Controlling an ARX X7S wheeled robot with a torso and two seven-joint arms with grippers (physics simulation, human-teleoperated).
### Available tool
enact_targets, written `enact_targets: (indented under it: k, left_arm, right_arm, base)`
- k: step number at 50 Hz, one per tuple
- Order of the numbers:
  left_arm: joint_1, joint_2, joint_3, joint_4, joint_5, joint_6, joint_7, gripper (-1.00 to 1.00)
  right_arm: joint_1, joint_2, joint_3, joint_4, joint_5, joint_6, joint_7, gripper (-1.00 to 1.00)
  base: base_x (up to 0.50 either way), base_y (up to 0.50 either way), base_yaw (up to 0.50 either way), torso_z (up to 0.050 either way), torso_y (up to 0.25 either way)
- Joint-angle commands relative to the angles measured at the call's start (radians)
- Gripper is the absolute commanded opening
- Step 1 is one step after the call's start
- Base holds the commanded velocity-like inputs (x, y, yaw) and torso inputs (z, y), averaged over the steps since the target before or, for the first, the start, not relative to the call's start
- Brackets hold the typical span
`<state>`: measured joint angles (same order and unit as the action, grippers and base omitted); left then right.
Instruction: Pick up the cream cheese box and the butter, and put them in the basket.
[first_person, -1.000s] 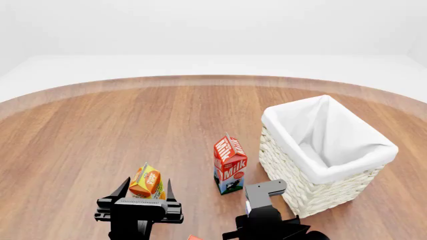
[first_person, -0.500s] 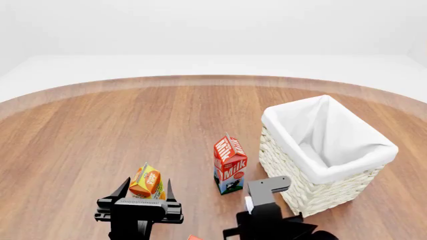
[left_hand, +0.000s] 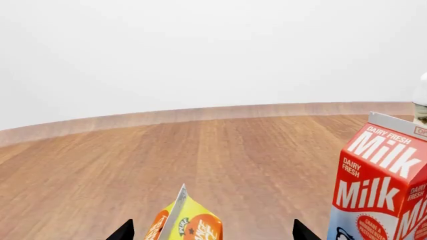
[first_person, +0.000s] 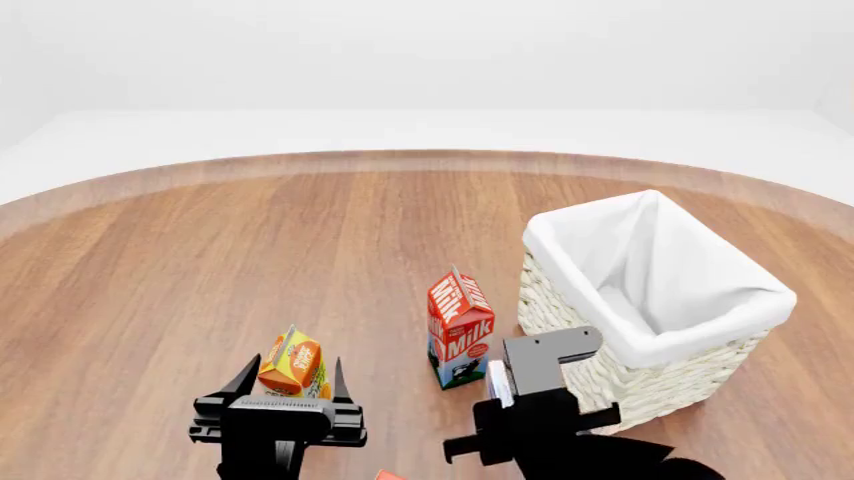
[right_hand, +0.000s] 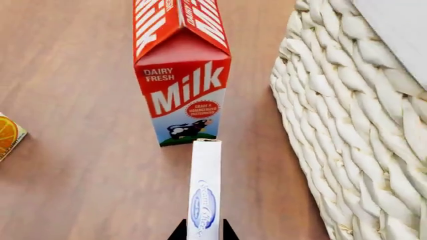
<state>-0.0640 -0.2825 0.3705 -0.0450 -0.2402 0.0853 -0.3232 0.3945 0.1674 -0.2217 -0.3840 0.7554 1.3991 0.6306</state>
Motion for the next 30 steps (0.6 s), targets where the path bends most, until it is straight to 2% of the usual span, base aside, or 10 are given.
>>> enact_targets:
  k: [1, 9, 23, 30]
  left_arm:
    - [-0.002, -0.002, 0.003, -0.003, -0.002, 0.002, -0.003, 1.00]
    - [-0.003, -0.003, 0.005, -0.003, -0.003, 0.003, -0.005, 1.00]
    - [-0.001, -0.007, 0.010, 0.004, -0.005, 0.000, -0.009, 1.00]
    - [-0.001, -0.007, 0.012, -0.002, -0.006, 0.007, -0.009, 1.00]
  right_arm:
    - [0.018, -0.019, 0.083, -0.136, 0.080, 0.105, 0.061, -1.00]
    - [0.044, -0.025, 0.141, -0.193, 0.191, 0.166, 0.144, -1.00]
    - [0.089, 0.015, 0.164, -0.192, 0.424, 0.155, 0.334, -1.00]
    - [0.144, 0.037, 0.175, -0.177, 0.616, 0.154, 0.504, -1.00]
  base:
    - [0.00, 0.00, 0.00, 0.000, 0.000]
    - [0.00, 0.00, 0.00, 0.000, 0.001]
    - [0.00, 0.00, 0.00, 0.000, 0.000]
    - [0.00, 0.00, 0.00, 0.000, 0.001]
